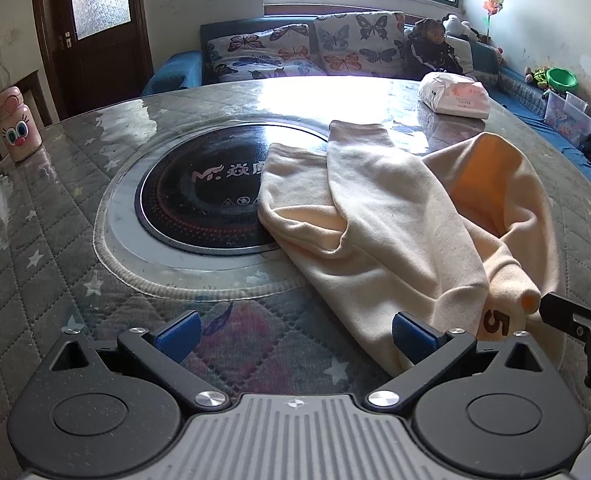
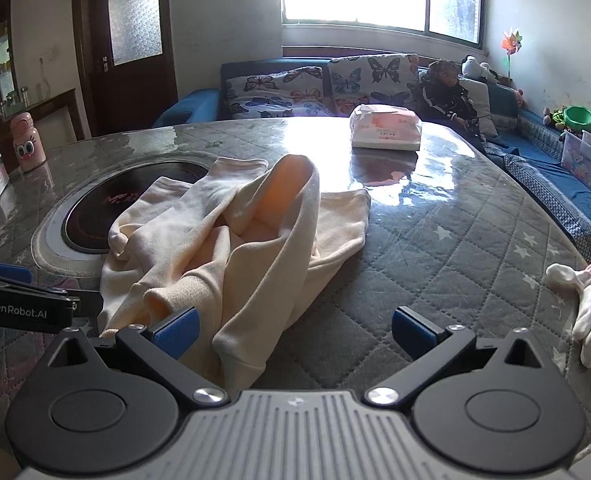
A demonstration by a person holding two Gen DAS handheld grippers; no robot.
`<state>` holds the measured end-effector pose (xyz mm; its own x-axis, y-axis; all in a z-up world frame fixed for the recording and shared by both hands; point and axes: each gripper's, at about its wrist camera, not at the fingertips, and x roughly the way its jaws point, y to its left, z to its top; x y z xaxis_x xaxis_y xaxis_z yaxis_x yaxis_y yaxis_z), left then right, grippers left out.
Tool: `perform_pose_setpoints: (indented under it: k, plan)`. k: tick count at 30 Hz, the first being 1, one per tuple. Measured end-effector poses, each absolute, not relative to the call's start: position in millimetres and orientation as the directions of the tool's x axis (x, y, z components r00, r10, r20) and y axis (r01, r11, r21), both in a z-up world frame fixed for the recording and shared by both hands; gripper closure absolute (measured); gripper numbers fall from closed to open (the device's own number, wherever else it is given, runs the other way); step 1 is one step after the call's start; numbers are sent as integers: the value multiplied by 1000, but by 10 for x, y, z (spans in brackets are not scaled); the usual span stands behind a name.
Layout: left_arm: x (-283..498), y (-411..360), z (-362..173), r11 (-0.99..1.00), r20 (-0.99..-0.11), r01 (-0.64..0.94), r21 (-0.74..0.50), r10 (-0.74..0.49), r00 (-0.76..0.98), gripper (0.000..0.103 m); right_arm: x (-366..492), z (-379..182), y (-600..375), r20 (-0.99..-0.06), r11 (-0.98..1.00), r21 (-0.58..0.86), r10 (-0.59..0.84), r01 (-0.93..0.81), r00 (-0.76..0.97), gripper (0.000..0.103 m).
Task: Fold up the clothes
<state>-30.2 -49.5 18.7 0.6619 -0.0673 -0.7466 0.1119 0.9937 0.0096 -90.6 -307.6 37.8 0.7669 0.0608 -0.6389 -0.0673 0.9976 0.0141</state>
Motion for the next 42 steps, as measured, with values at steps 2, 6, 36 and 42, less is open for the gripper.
perform_pose_setpoints:
  k: [2,6,36,42]
  plan:
    - [-276,-504,187,994,-749,111,14,-63,660,0,-889,385,-3073,-637,997,13,62,-70,768,0]
    - [-233,-523,197,994,-749,110,26,-53,660,0,-851,401,-3078,-634,997,13,66,-75,771,0]
    - [204,-1001,416,971,-709,231,62,-120,695,0,-565,505,-3281,-604,999,-8,35,-50,796,3]
    - [366,-1210,413,950,-694,306,69,-174,699,6,-452,590,-3417,-589,999,-13,20,-34,808,9]
